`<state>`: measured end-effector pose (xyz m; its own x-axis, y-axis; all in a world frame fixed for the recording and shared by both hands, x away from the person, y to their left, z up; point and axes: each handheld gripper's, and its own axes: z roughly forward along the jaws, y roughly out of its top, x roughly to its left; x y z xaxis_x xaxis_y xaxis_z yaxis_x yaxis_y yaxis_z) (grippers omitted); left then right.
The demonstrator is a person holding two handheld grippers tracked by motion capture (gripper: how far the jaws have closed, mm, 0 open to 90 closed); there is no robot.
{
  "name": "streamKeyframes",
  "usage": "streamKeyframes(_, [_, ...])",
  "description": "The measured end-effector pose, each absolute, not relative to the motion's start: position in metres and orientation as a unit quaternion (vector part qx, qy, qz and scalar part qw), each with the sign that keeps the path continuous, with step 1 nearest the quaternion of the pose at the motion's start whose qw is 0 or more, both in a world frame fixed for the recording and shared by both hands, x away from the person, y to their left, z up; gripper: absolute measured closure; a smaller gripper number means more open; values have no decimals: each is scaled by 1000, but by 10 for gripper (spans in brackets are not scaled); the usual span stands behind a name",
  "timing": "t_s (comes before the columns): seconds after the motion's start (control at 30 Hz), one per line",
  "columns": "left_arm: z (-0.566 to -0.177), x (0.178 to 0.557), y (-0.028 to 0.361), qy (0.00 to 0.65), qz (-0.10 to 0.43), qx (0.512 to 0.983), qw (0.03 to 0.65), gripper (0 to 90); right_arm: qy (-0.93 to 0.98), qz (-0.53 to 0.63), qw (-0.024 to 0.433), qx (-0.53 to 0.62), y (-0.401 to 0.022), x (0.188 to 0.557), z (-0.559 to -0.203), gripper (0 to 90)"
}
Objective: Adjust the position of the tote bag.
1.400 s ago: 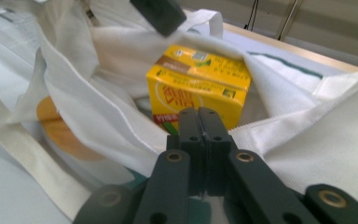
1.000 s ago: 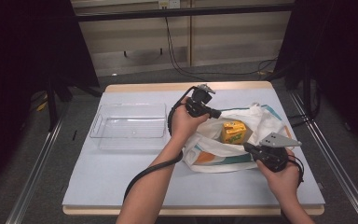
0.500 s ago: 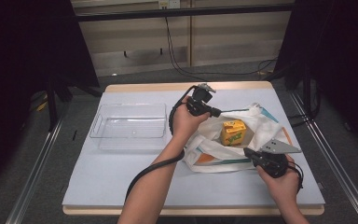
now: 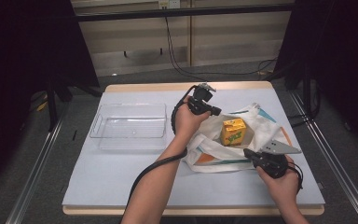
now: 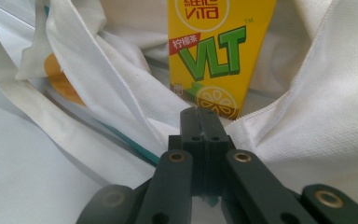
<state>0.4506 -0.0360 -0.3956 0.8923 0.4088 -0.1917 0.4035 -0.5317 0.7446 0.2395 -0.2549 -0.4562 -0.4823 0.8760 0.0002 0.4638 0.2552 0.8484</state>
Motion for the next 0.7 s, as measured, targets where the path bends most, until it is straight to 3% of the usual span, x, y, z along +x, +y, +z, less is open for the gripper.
streamKeyframes(0.7, [-411, 459, -39, 248, 5, 875, 415, 900, 757, 415, 241, 444, -256, 238, -462, 900])
